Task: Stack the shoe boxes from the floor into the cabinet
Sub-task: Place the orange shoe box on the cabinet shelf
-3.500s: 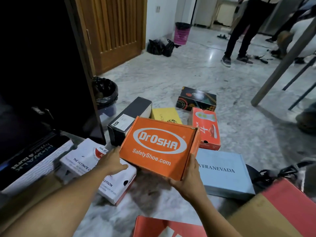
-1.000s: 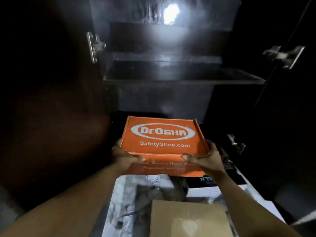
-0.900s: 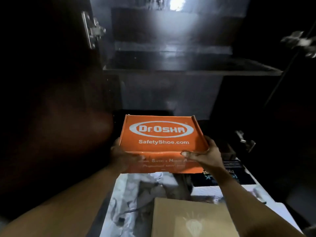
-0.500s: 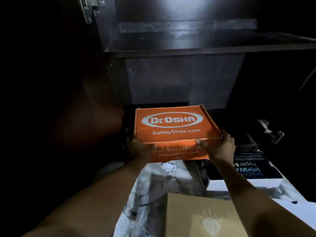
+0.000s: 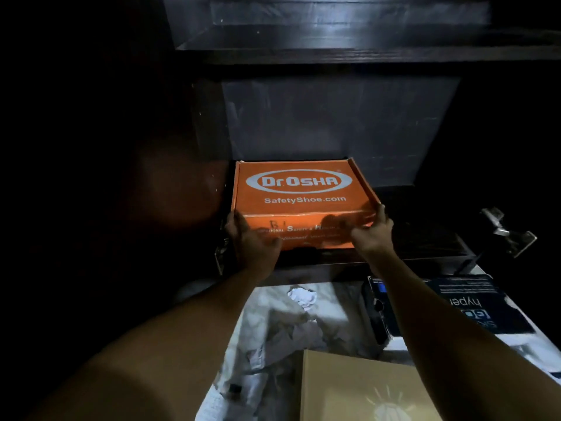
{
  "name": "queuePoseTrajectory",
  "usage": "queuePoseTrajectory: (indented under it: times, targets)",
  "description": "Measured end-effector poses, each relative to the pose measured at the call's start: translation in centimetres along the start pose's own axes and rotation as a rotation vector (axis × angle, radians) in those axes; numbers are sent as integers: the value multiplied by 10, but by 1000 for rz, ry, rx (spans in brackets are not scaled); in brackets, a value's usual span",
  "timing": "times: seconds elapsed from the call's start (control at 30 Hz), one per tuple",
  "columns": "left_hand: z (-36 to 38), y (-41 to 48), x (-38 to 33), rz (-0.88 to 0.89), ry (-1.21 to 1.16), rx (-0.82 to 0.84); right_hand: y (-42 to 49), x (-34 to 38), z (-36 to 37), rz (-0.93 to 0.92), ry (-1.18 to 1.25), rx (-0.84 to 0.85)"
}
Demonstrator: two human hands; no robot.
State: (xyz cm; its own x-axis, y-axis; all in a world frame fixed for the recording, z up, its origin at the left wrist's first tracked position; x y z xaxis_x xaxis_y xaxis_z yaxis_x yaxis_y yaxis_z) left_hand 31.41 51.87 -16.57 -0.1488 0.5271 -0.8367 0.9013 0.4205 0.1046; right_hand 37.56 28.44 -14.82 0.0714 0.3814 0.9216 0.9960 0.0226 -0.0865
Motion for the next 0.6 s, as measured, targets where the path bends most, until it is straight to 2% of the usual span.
queuePoseTrajectory:
  times: [0.13,0.3,0.5,0.6]
  targets:
    - [1,25,3,-32,17,60,16,6,1,-14,137,163]
    - [5,25,3,-32,24,58,13,4,-7,26,143,245]
    - [9,10,-10,2,42,109,-15,12,-37,-6,39,103]
    - [17,-8,-33,-65,18,305,-36,11,-63,30,-6,4]
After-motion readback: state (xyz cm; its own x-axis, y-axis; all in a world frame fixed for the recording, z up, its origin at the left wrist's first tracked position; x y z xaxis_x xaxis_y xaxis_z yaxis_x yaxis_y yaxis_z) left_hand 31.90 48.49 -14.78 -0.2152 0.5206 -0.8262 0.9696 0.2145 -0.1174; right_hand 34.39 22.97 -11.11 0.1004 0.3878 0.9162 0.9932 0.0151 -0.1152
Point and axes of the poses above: each hand's wrist, its own y-axis towards the middle knuckle, its own z-axis out of the palm, x = y × z, the point moved 3 cm from there along y, towards the middle knuckle, and after that the axes turned 11 degrees about x, right-handed, at the moved point
